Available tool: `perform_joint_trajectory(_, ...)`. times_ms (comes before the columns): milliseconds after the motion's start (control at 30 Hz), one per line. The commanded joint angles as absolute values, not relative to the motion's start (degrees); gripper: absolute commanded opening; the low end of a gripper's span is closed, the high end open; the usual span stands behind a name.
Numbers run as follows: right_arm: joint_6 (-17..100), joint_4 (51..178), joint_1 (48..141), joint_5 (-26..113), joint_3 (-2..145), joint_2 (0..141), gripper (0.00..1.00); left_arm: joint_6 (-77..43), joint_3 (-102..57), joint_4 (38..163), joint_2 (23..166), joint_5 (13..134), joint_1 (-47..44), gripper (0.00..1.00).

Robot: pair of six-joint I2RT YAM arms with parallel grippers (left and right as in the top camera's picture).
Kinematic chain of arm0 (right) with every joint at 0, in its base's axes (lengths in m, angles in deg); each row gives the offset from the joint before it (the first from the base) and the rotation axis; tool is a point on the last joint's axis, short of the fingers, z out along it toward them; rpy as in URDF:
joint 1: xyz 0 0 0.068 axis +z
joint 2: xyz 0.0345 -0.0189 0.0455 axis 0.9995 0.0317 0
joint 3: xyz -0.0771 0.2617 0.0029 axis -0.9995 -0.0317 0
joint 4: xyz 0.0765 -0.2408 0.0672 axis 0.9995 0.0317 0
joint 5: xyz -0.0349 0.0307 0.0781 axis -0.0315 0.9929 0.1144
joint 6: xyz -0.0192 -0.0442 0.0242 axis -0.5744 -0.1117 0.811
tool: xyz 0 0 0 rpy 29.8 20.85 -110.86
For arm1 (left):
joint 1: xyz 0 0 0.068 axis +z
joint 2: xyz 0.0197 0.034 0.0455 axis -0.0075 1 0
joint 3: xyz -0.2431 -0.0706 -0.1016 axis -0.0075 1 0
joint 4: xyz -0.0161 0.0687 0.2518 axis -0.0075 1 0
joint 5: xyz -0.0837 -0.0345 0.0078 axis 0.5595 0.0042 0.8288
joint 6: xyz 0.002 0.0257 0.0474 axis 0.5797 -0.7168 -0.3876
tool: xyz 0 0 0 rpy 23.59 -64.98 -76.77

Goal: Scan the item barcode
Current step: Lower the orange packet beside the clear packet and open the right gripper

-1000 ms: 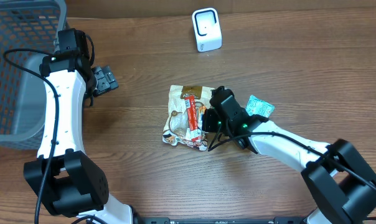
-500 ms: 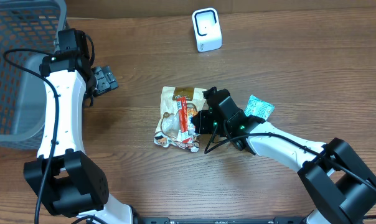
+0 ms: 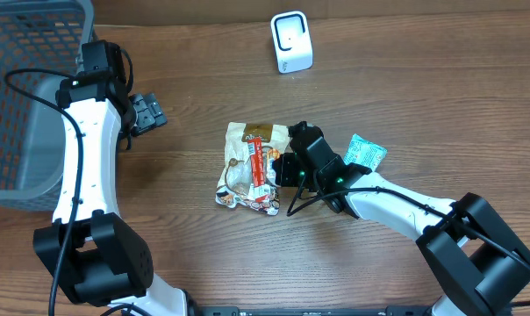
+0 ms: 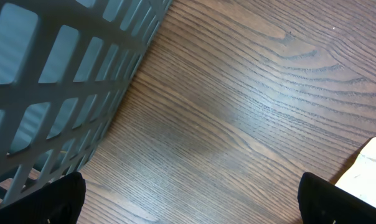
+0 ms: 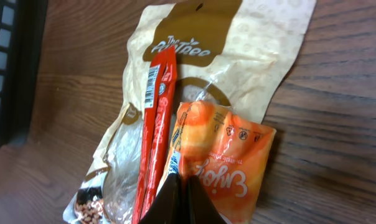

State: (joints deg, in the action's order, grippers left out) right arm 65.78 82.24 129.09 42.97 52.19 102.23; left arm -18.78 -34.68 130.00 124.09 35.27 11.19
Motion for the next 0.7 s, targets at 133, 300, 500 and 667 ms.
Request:
perform_joint_trajectory(133, 68.78, 82.00, 129.30, 40.76, 51.19, 102.71, 0.04, -19.83, -35.57, 130.02, 122.60, 35.66, 11.12, 1.00)
perform_joint_trajectory(300, 70.68, 81.82, 129.28, 39.88, 50.55, 102.71, 0.04, -19.83, -35.57, 130.02, 122.60, 35.66, 11.12, 1.00)
perform_joint_trajectory(500, 73.85, 81.30, 129.22, 42.16, 50.55, 102.71, 0.04, -19.83, -35.57, 130.02, 122.60, 35.66, 11.12, 1.00)
perform_joint_trajectory(667, 74.44, 81.41, 127.47, 45.35, 50.51, 102.71, 0.04, -19.83, -35.57, 130.02, 122.60, 35.66, 11.12, 1.00)
